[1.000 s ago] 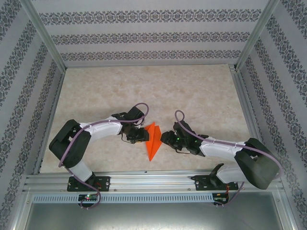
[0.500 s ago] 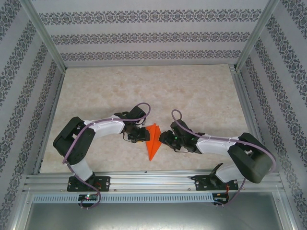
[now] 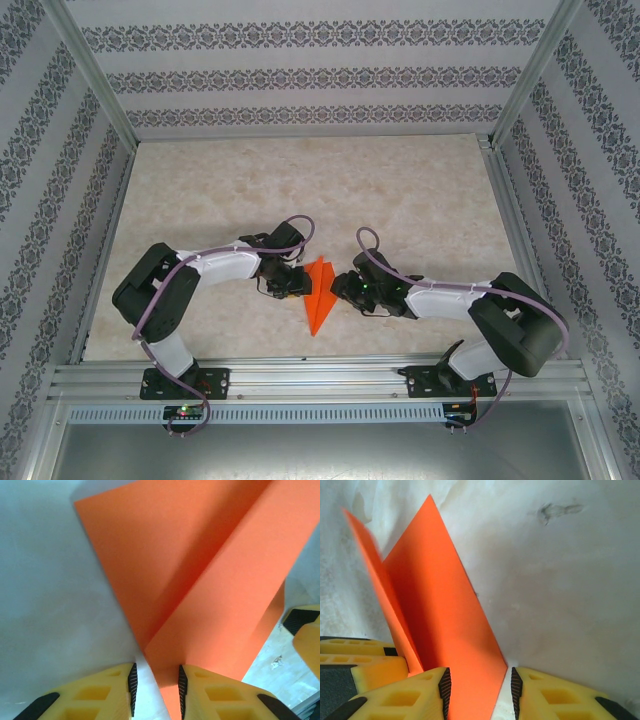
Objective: Fold a paper plane with a square sheet of paper (pick it up from the middle)
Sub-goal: Fourth fold the wing at the center of the table.
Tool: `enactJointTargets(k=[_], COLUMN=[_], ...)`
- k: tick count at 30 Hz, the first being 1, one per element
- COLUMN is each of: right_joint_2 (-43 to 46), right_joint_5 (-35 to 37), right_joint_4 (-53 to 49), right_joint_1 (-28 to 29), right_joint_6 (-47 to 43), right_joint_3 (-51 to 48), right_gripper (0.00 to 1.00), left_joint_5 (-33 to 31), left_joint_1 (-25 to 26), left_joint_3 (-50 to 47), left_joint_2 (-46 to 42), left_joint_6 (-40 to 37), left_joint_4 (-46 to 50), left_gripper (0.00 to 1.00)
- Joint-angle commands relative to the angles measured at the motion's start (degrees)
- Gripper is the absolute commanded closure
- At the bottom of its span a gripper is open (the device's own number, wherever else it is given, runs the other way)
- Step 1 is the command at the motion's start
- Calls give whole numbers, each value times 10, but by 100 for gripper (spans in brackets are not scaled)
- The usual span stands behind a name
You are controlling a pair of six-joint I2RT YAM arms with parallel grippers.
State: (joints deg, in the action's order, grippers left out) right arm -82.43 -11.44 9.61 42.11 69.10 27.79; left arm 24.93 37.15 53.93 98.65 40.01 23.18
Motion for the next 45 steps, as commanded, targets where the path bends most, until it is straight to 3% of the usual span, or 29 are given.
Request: enactJointTargets(k=[1, 45], right_joint_2=[9, -40], right_joint_5=[24, -30], right_joint_4=[-2, 67], right_joint_1=[-3, 13], right_joint_6=[19, 16], right_joint_3=[-5, 31], right_gripper=[60, 64], left_joint_5=[-10, 9], left_joint_1=[7, 17], left_joint_3=[14, 27], left_joint_2=[14, 44], left_joint_6=[-12, -17], left_joint_4=[22, 23], left_gripper=[69, 72])
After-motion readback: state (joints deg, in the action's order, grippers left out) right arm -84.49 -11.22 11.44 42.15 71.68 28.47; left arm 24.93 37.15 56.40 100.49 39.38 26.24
